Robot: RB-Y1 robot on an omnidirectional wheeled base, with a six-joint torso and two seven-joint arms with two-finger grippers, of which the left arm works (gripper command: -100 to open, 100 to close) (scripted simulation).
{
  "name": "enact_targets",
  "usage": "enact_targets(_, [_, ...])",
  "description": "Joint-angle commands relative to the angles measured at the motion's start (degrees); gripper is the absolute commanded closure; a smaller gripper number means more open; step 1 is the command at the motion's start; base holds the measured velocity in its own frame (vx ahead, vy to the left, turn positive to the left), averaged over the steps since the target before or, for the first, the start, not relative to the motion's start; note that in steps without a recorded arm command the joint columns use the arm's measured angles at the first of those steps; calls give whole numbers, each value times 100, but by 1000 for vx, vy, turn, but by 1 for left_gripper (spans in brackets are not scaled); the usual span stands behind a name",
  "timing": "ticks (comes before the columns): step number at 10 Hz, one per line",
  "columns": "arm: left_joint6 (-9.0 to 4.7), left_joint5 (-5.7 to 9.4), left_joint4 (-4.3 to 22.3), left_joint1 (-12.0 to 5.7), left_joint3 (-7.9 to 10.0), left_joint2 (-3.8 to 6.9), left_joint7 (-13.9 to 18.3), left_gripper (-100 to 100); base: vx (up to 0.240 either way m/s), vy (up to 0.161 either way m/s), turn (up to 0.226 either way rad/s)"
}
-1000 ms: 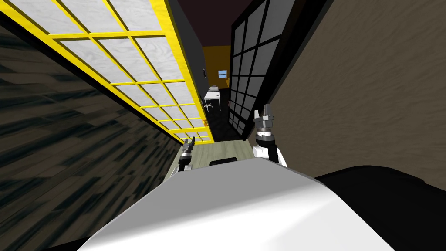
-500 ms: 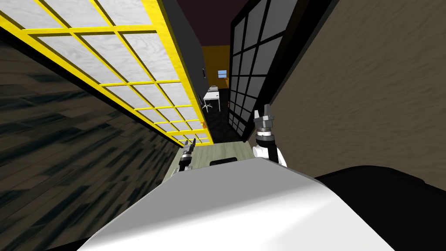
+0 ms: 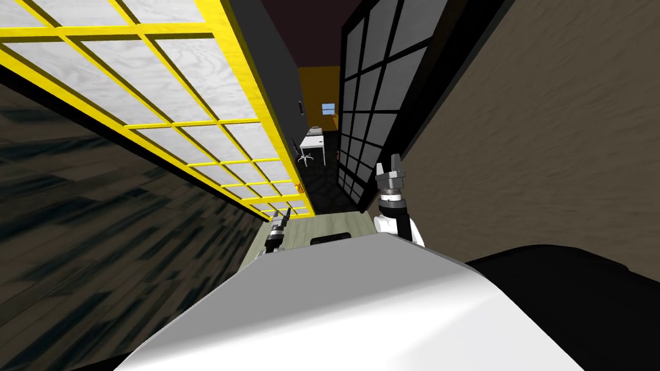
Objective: Push the door open
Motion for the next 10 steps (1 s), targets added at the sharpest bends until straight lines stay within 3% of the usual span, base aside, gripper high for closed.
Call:
enact_targets(1, [-61, -24, 233, -35, 4, 22, -211, -100, 124, -29, -12])
enact_targets(10, [-319, -113, 1245, -229, 33, 130, -1019, -100, 121, -28, -8])
